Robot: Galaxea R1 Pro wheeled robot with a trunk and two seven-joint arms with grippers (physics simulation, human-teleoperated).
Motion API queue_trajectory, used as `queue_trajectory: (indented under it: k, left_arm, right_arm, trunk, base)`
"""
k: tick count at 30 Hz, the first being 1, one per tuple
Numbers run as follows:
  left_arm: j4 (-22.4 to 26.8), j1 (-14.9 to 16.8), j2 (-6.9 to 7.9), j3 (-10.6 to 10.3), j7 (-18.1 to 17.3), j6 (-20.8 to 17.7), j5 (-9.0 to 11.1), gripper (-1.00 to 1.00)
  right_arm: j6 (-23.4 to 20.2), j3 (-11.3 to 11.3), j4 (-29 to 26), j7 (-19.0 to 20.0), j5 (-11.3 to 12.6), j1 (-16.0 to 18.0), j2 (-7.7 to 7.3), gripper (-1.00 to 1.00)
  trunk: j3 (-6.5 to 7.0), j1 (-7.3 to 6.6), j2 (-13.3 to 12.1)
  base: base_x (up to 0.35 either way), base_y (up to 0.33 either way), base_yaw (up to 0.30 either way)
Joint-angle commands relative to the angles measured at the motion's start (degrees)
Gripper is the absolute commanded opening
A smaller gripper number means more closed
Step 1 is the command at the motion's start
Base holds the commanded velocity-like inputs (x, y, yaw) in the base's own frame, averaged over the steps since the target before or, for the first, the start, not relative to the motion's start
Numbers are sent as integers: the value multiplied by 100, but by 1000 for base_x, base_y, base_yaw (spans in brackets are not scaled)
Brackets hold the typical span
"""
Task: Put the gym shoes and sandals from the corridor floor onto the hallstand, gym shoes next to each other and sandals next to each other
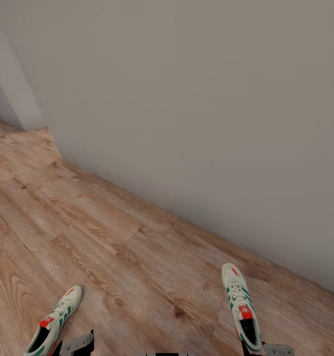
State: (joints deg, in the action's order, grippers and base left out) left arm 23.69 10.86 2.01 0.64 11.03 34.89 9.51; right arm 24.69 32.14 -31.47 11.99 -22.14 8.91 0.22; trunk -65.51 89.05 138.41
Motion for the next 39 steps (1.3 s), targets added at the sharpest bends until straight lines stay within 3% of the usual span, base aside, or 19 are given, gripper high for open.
queue_trajectory:
  k: [1,39]
  left_arm:
    - [-4,4,1,-11,6,18,25,100]
    - [-5,4,1,-20,4,18,25,100]
  right_arm:
    - [25,46,0,49,-23,5,5,-100]
    - [27,46,0,49,-19,5,5,-100]
  trunk:
    - [-4,-1,2]
    - [-4,-1,2]
  base:
    - [0,0,278]
    - [0,0,278]
